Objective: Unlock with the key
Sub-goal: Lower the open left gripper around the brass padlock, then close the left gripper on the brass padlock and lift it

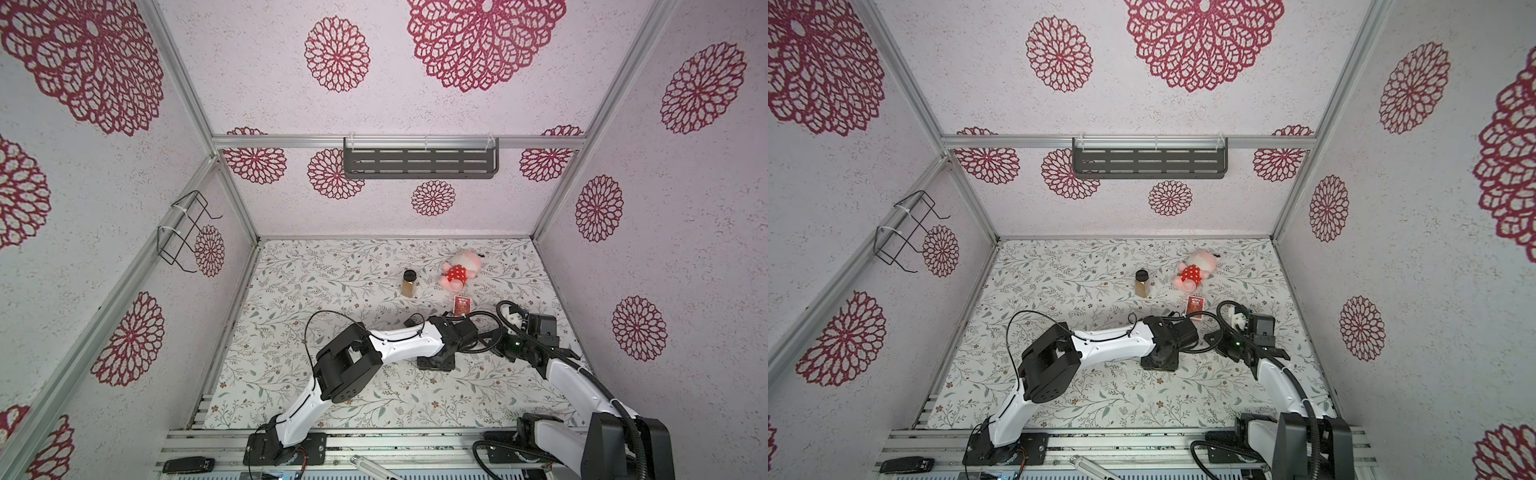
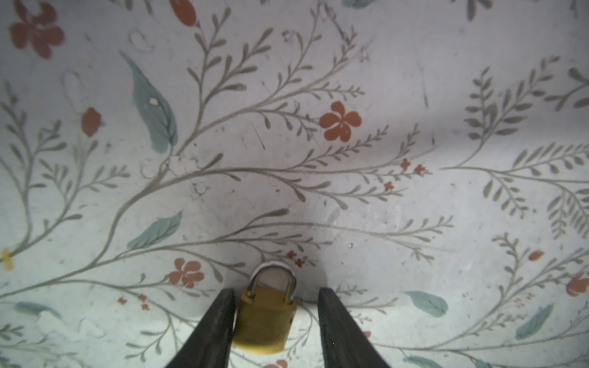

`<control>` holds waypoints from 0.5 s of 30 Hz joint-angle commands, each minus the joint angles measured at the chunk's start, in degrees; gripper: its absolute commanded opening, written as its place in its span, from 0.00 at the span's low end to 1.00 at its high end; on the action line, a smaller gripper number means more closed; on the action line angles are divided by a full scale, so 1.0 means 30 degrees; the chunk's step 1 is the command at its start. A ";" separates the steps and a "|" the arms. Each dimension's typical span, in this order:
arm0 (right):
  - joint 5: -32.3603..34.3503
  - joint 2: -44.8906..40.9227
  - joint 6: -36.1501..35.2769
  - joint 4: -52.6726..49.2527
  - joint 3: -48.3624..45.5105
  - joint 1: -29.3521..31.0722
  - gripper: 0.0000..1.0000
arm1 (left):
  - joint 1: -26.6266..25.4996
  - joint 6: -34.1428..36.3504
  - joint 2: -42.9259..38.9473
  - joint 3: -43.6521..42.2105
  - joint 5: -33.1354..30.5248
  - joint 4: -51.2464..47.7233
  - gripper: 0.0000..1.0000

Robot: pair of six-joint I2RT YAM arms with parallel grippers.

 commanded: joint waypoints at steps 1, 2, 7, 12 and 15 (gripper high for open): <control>-0.0684 -0.0064 -0.0367 0.0606 0.0261 -0.0132 0.00 | -0.0168 -0.0893 0.0800 0.0195 0.0269 -0.1023 0.44; -0.0708 -0.0047 -0.0369 0.0634 0.0289 -0.0144 0.00 | -0.0176 -0.0921 0.0849 0.0213 0.0312 -0.0985 0.43; -0.0934 0.0111 -0.0400 0.0748 0.0348 -0.0157 0.00 | -0.0191 -0.1393 0.1066 0.0304 0.0549 -0.1203 0.39; -0.1117 0.0275 -0.0286 0.1014 0.0290 -0.0201 0.00 | -0.0219 -0.2046 0.1223 0.0312 0.0444 -0.1704 0.34; -0.1179 0.0381 -0.0283 0.1074 0.0319 -0.0186 0.00 | -0.0215 -0.2407 0.1223 0.0229 0.0452 -0.1796 0.33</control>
